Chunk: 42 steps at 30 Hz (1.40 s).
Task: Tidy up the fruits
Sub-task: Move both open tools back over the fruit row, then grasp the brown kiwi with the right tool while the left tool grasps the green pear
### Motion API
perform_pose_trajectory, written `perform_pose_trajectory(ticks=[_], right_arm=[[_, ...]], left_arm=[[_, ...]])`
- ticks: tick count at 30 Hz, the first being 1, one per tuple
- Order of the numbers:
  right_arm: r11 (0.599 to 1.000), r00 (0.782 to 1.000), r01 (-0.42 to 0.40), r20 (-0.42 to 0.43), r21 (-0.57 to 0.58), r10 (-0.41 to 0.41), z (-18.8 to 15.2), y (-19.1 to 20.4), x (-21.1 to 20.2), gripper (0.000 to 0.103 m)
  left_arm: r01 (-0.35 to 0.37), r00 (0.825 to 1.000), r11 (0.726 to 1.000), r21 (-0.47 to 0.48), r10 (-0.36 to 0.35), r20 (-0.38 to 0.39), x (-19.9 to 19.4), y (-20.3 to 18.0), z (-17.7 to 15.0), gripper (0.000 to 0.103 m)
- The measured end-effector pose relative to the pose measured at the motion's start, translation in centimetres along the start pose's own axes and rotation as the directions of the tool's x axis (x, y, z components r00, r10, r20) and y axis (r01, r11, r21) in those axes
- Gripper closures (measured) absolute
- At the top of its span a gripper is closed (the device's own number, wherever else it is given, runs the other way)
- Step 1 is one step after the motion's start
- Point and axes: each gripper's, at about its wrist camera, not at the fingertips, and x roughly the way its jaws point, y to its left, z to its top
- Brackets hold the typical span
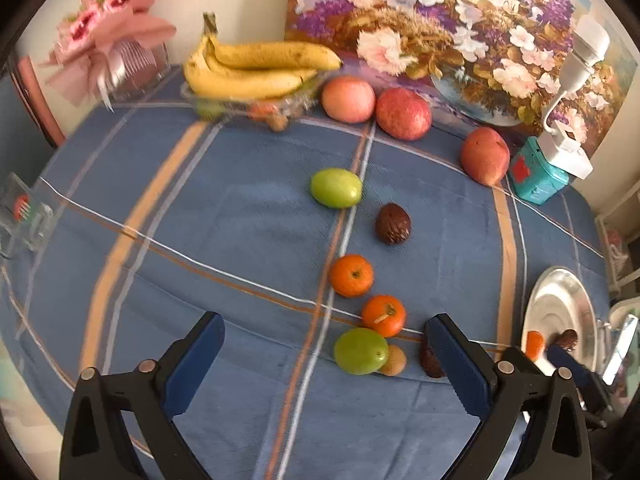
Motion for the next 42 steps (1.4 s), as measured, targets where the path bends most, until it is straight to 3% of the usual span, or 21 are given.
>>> perform_pose_trajectory(ticks=[3,5,7,13,15,22,31,42], right_arm=[[1.000,1.000,-0.016,-0.011,-0.025,0.016,-0.2,0.9,0.5,0.012],[0.999,1.000,-0.020,-0.025,-0.041,0.019,-0.4,1.5,0.9,0.027],[0.999,0.999,-0.027,-0.046,-0.047,0.025,-0.7,1.8,1.4,0.034],[0.999,0.991,-0.024,-0.129,-0.036,0.019,-1.8,1.7,4.1,0.043],[0.999,0.988,-0.034,-0.154,-0.024,0.030,-2.0,1.5,4.9,0.051],[0.998,0.980,-0.054,-0.190,0.010,0.055,-2.5,1.0,6.2,0.063],[0.996,0.978,-0.084,-0.193,0.000,0.083,-2.2,1.3,6.3,0.076],[0.997,0.984,-0.074,-0.161,0.002,0.073,-1.8,0.4,5.1,0.076]], left_arm=[[0.031,0.998,0.999,-0.010,-0.032,-0.045,1.4,-0.3,-0.3,0.003],[0.062,0.995,0.997,-0.040,-0.065,-0.077,2.2,-0.1,-0.5,0.007],[0.087,0.991,0.993,-0.077,-0.094,-0.094,2.8,0.1,-0.7,0.007],[0.107,0.980,0.988,-0.115,-0.124,-0.152,4.4,0.1,-1.3,0.022],[0.118,0.976,0.984,-0.133,-0.140,-0.169,5.0,0.2,-1.5,0.026],[0.179,0.955,0.961,-0.211,-0.221,-0.198,6.2,0.8,-2.0,0.059],[0.174,0.961,0.960,-0.220,-0.214,-0.173,5.7,0.8,-1.9,0.059],[0.202,0.969,0.955,-0.216,-0.227,-0.098,3.1,1.1,-1.5,0.059]])
